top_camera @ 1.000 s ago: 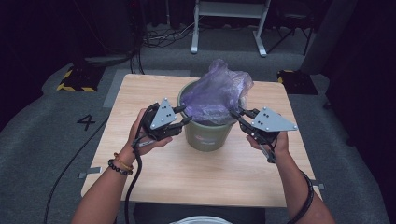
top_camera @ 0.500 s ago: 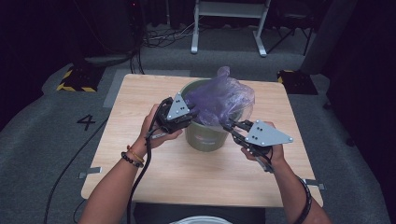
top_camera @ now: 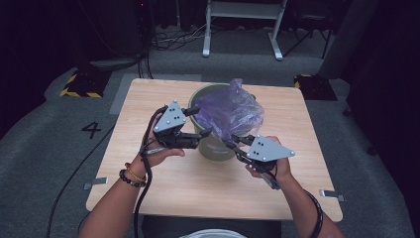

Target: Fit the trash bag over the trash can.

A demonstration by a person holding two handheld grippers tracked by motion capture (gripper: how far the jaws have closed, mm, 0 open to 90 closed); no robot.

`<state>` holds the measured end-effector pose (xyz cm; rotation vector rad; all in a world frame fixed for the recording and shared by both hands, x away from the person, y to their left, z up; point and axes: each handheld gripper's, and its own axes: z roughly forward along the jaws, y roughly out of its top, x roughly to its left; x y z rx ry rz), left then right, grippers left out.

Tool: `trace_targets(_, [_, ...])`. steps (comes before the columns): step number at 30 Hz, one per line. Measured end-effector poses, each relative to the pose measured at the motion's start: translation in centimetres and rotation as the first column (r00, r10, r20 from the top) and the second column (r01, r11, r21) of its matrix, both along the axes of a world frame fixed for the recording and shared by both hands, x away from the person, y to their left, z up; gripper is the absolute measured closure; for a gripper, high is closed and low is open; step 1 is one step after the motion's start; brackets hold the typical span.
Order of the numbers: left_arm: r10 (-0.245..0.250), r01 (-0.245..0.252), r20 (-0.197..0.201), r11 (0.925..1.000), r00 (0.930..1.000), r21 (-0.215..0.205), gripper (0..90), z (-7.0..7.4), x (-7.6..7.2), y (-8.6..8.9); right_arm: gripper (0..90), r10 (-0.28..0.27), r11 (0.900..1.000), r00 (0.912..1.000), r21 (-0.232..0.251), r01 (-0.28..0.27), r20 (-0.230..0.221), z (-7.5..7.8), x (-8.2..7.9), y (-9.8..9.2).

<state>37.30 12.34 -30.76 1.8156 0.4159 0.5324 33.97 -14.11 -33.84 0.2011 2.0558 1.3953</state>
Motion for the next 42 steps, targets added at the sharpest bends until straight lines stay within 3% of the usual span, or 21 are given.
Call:
trace_targets(4, [-0.060, 0.059, -0.031, 0.9980, 0.9977, -0.023, 26.7, 1.1, -1.0, -0.9, 81.2, 0.010, 1.000, 0.9999, 0.001, -0.010, -0.005, -0.4, -0.4, 0.4])
trace_targets(8, [-0.047, 0.047, -0.014, 0.9988, 0.9988, 0.014, 25.2, 1.1, -1.5, -2.2, 80.4, 0.022, 0.999, 0.9997, -0.027, -0.022, -0.014, -1.1, -0.5, 1.0])
trace_targets(10, [-0.039, 0.040, -0.034, 0.9989, 0.9987, 0.023, 26.4, 0.9, -1.3, -2.8, 80.0, 0.023, 0.999, 0.9995, -0.037, -0.023, -0.020, -1.5, -0.5, 1.2])
trace_targets(12, [-0.002, 0.003, -0.026, 0.9992, 0.9997, 0.040, 32.2, 0.6, -1.2, -3.1, 79.3, 0.018, 0.999, 0.9996, -0.049, -0.019, -0.019, -1.8, -0.5, 1.4])
trace_targets(16, [0.050, -0.050, -0.007, 0.9960, 0.9987, 0.075, 52.2, -0.1, -0.6, -3.5, 78.9, 0.015, 0.998, 0.9996, -0.054, -0.017, -0.022, -2.3, -0.7, 1.4])
trace_targets(21, [0.054, -0.056, 0.032, 0.9954, 0.9980, 0.077, 78.7, -0.9, -0.5, -2.9, 75.3, 0.005, 0.998, 0.9997, -0.063, -0.006, -0.024, -2.9, -0.8, 1.3])
trace_targets(23, [0.050, -0.054, 0.045, 0.9948, 0.9977, 0.086, 85.3, -1.0, -0.6, -2.6, 73.3, 0.003, 0.998, 0.9995, -0.061, -0.005, -0.030, -3.0, -1.0, 1.0])
trace_targets(26, [0.038, -0.041, 0.041, 0.9964, 0.9984, 0.074, 87.5, -1.3, -0.7, -1.8, 66.7, -0.003, 1.000, 0.9994, -0.030, 0.002, -0.034, -2.9, -1.3, 0.1])
trace_targets(30, [0.023, -0.025, 0.038, 0.9979, 0.9990, 0.060, 87.8, -2.0, -0.8, -0.8, 56.8, -0.058, 0.997, 0.9971, 0.042, 0.060, -0.048, -2.3, -1.6, -1.9])
trace_targets(33, [0.018, -0.020, 0.026, 0.9982, 0.9995, 0.056, 87.8, -2.6, -0.9, -0.2, 49.9, -0.095, 0.991, 0.9943, 0.086, 0.099, -0.048, -1.7, -1.7, -3.1])
trace_targets(37, [0.016, -0.017, 0.006, 0.9995, 0.9998, 0.029, 87.2, -3.2, -0.8, 0.5, 47.2, -0.123, 0.979, 0.9891, 0.155, 0.134, -0.081, -1.1, -0.9, -4.2])
trace_targets(39, [0.019, -0.019, 0.003, 0.9995, 0.9998, 0.023, 86.9, -3.5, -0.7, 0.8, 46.8, -0.127, 0.976, 0.9870, 0.163, 0.142, -0.099, -1.0, -0.3, -4.3])
trace_targets(42, [0.023, -0.023, -0.002, 0.9993, 0.9997, 0.029, 87.3, -4.0, -0.6, 1.1, 44.9, -0.145, 0.978, 0.9856, 0.138, 0.156, -0.087, -0.9, 0.6, -4.0])
